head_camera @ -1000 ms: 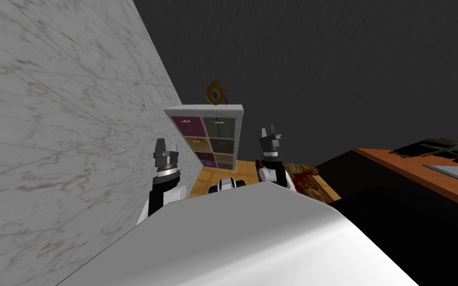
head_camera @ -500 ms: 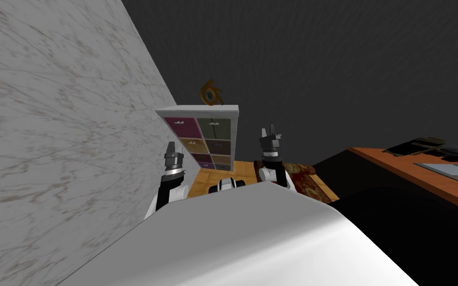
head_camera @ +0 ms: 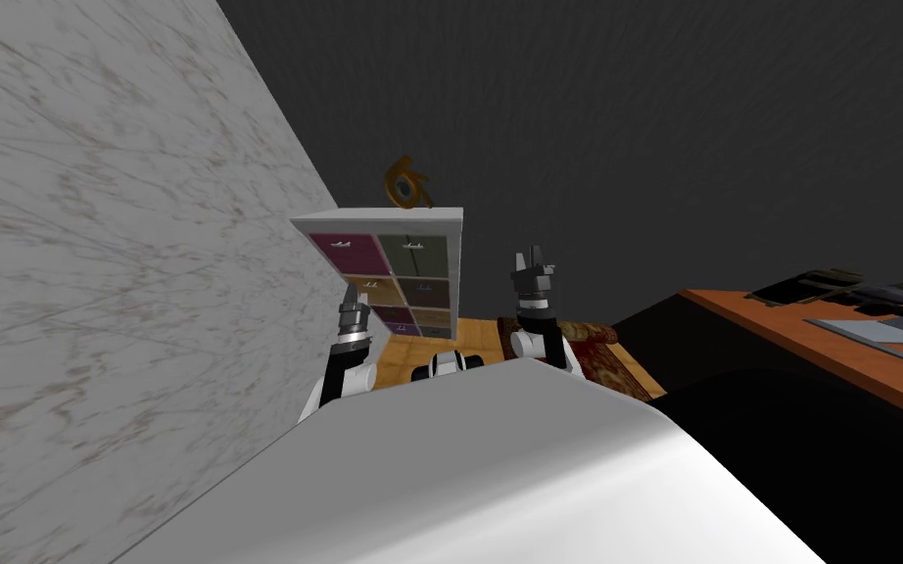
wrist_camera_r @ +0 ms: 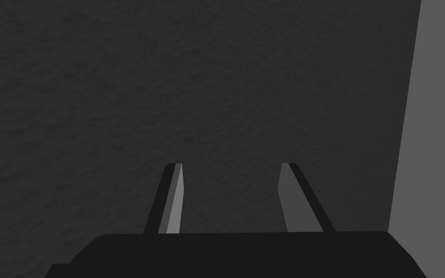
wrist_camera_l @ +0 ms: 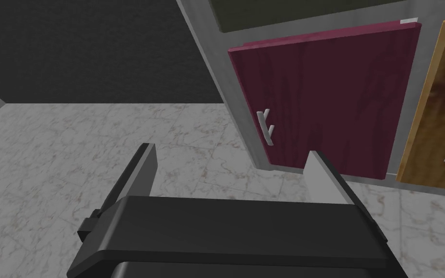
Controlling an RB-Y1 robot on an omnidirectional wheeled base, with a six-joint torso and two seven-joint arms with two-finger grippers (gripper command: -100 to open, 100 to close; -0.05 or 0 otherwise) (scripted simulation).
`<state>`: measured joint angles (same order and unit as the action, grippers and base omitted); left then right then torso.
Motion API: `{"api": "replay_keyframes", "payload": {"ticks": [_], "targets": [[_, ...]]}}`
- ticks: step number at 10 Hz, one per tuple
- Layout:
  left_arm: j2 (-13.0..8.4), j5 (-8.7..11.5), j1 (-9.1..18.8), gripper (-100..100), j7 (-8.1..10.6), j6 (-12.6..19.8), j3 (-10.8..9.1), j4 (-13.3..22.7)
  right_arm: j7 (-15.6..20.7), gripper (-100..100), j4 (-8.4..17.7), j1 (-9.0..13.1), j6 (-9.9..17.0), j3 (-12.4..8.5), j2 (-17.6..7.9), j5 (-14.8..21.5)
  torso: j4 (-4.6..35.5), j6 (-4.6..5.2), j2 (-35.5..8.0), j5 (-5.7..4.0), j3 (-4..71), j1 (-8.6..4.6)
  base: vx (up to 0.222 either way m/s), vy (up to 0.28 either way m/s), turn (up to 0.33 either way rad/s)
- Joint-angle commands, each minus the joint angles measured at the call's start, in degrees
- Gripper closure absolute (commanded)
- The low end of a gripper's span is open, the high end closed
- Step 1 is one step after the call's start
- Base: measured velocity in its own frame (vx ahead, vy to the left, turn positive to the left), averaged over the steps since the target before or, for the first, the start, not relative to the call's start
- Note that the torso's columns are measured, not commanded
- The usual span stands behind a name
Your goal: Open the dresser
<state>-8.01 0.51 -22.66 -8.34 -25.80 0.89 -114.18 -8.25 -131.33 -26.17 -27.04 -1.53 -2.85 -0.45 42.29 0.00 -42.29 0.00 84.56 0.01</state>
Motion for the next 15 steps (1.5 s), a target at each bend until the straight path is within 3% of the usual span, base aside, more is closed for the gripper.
{"api": "replay_keyframes", "payload": {"ticks": [1,15], "targets": [[0.3,-0.5,0.7,-100,-0.18,-0.2,0.52,3.2,0.0,0,0.0,0.0,0.0,0.0,0.0,0.0,0.0,0.01,0.0,0.0,0.0,0.01,0.023,-0.048,-0.034],[1.4,-3.3,6.3,-100,-0.93,0.4,3.33,22.2,0.0,0,0.0,0.0,0.0,0.0,0.0,0.0,0.0,0.0,0.0,0.01,0.0,0.02,0.035,-0.063,-0.04]]}}
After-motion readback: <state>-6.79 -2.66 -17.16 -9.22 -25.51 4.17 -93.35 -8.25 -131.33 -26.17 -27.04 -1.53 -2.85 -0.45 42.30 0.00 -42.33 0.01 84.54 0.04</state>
